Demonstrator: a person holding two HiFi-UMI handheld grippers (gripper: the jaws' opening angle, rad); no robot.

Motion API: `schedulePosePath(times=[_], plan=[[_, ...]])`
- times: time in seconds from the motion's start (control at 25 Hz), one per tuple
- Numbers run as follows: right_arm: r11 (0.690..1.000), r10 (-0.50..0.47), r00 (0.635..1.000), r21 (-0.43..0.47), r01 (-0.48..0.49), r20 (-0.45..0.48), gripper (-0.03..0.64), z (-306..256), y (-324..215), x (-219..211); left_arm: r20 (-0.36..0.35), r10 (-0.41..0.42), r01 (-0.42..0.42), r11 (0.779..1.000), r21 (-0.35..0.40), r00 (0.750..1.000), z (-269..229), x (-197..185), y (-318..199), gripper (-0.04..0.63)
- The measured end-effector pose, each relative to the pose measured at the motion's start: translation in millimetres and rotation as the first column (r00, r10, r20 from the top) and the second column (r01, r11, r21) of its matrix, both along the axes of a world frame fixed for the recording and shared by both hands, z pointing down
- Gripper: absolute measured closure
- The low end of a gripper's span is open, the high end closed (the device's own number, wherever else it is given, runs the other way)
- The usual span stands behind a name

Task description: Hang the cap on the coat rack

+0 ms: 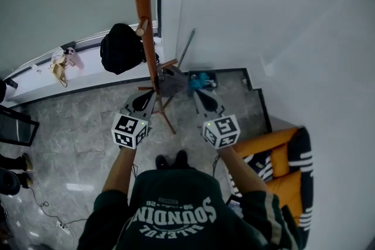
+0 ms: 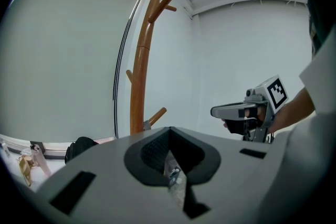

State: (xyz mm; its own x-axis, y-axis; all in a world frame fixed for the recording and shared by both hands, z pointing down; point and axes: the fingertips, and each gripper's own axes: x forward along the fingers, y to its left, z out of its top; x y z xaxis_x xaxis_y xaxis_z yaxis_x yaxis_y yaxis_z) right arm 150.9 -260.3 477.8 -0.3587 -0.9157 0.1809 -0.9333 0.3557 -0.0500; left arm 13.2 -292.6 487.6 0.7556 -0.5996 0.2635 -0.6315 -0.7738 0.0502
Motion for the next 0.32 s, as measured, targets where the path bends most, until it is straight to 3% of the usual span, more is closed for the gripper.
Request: schedulePosePath(times=[0.32], plan=[[1.000, -0.010, 1.000, -0.011, 0.010, 0.000, 0.618, -0.9, -0.9, -5.6, 0.005, 0.008, -0.008, 1.000, -0.002, 1.000, 1.4, 1.8, -1.5, 0.595]])
